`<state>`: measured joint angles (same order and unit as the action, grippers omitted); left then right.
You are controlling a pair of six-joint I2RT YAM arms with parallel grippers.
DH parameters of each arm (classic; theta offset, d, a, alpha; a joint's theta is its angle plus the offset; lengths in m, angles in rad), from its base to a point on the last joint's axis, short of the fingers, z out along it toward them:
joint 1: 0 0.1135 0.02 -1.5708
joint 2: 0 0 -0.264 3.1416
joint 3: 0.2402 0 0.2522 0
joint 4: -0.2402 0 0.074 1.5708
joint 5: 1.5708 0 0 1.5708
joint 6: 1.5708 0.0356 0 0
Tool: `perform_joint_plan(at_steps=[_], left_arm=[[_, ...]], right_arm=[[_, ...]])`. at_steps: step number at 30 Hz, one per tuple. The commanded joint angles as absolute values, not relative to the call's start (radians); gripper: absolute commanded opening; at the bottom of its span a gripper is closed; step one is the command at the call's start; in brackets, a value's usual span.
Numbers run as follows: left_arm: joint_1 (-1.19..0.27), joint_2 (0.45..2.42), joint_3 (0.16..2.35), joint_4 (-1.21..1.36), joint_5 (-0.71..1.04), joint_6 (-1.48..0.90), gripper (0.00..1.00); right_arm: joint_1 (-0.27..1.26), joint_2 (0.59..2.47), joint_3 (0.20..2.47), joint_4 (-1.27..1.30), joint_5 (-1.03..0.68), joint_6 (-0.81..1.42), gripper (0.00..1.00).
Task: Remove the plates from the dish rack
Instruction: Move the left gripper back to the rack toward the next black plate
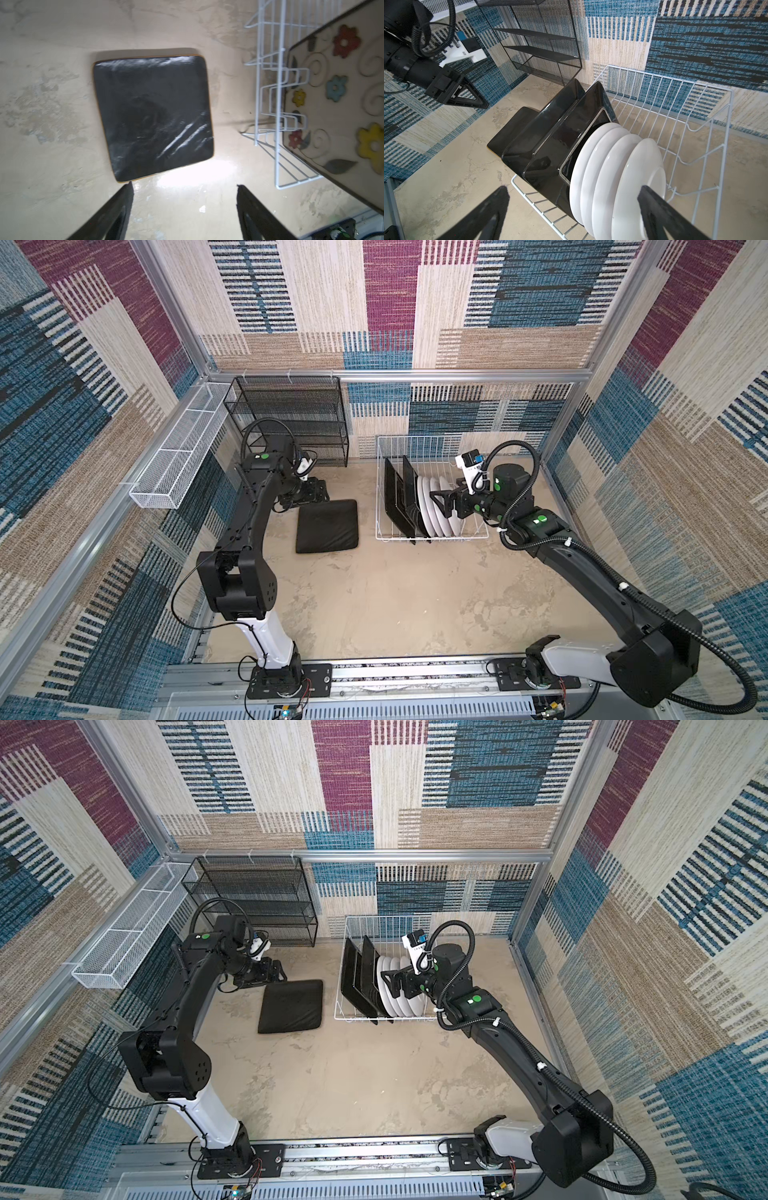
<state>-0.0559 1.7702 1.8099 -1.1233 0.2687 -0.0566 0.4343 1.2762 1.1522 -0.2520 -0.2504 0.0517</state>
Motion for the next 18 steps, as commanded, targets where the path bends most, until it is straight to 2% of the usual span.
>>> perform_joint_plan(at_steps=[1, 7, 18], left_arm=[[-0.107, 1.742, 1.827, -1.106, 0.289, -0.128, 0.89], [-0.202, 1.681, 1.846, -1.105, 0.283, -0.176, 0.91], [-0.357, 1.679, 1.86, -1.047, 0.258, -0.29, 0.86]], right_arm=[[0.434, 1.281, 1.158, -0.206, -0.229, 0.078, 0.99], [0.434, 1.28, 1.154, -0.204, -0.212, 0.104, 0.99], [0.435, 1.259, 1.134, -0.198, -0.189, 0.153, 0.99]])
